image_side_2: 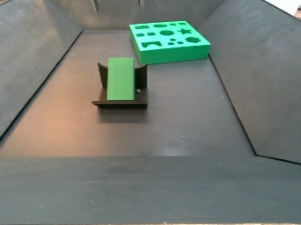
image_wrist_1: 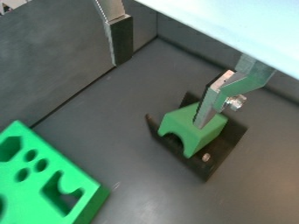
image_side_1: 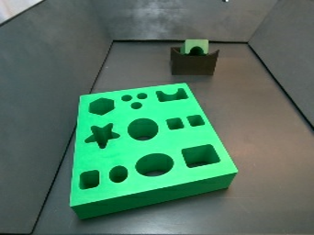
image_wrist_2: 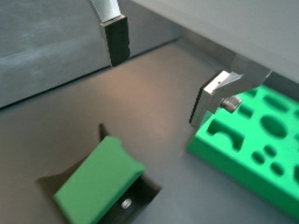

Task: Pick up the arch object. Move up. Place the arch object on the fixture. Regrasp the arch object. Rotate the arch object. Move to above the board. Insert the arch object.
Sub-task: Regrasp the arch object.

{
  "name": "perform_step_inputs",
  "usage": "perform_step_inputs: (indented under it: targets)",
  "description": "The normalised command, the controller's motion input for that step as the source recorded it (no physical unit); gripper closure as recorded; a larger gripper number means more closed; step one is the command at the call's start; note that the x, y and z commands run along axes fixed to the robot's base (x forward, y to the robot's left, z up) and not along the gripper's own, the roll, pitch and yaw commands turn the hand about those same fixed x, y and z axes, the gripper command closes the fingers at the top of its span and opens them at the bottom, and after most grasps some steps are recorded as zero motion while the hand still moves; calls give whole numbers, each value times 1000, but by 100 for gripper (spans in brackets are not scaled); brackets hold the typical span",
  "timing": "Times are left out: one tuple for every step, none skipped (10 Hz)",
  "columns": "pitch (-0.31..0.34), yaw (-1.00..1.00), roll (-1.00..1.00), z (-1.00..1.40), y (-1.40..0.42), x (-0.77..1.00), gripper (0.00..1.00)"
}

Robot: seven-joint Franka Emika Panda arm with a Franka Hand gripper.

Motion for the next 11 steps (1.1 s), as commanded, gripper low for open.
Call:
perform_step_inputs:
  targets:
    - [24, 21, 1000, 4, -18, -5, 0]
    - [23, 23, 1000, 3, -16, -5, 0]
    - [27, 26, 1000, 4, -17, -7, 0]
    - [30, 27, 1000, 7, -19, -3, 0]
    - [36, 30, 1000, 3, -19, 12, 0]
    - [40, 32, 1000, -6, -20, 19, 0]
    - [50, 37, 1000, -10, -21, 36, 0]
    - [59, 41, 1000, -12, -24, 50, 0]
    - [77, 49, 1000, -12, -28, 66, 0]
    - [87, 54, 1000, -15, -29, 77, 0]
    - [122, 72, 1000, -20, -33, 99, 0]
